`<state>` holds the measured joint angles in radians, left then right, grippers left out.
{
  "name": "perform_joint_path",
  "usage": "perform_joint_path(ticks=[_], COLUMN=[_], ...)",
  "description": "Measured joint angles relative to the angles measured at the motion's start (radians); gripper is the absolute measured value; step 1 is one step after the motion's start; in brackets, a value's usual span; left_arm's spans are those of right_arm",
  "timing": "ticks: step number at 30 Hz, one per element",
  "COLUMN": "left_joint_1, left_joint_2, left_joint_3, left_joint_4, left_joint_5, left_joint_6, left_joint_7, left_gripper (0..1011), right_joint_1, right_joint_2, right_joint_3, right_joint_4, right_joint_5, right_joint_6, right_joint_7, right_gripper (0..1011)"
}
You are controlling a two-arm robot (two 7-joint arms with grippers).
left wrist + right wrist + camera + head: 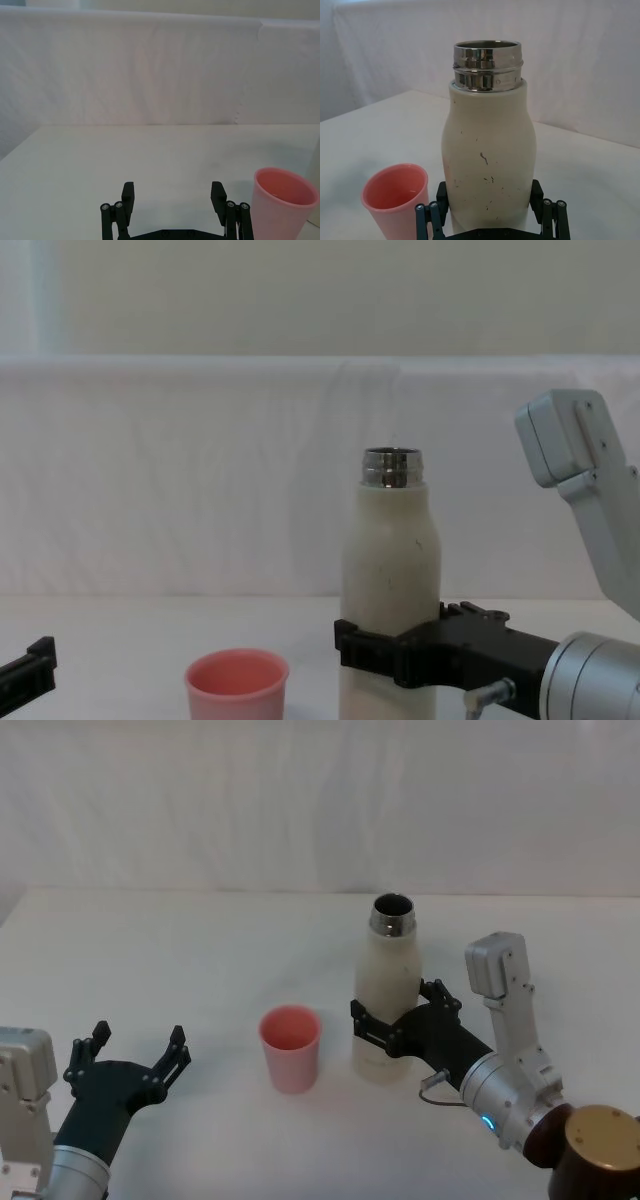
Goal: Grasp the thermos with one hand and pour water into the cup lid.
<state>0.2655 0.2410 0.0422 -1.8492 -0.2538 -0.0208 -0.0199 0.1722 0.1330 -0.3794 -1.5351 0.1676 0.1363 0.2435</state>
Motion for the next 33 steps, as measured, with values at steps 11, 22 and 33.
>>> perform_joint_path(ticks=[11,22,33], left_joint_1=[0.0,0.0,0.0], left_joint_2=[0.0,0.0,0.0], left_joint_3=[0.0,0.0,0.0], left_joint_4=[0.0,0.0,0.0], left_joint_5=[0.0,0.0,0.0], left_joint_6=[0.0,0.0,0.0], left_joint_7=[0.0,0.0,0.0], left_gripper=[1001,1001,1001], right_joint_1=[0.005,0.008,0.006], right_joint_2=[-0.005,-0.007,-0.006], right_joint_3=[-0.001,-0.001,-0.001], right_joint_4=[0.014,0.017,0.016], right_joint_5=[0.0,0.0,0.0], right_joint_6=[-0.005,-0.005,-0.004], right_joint_7=[-0.001,-0.001,-0.002], right_gripper=[1003,1003,957])
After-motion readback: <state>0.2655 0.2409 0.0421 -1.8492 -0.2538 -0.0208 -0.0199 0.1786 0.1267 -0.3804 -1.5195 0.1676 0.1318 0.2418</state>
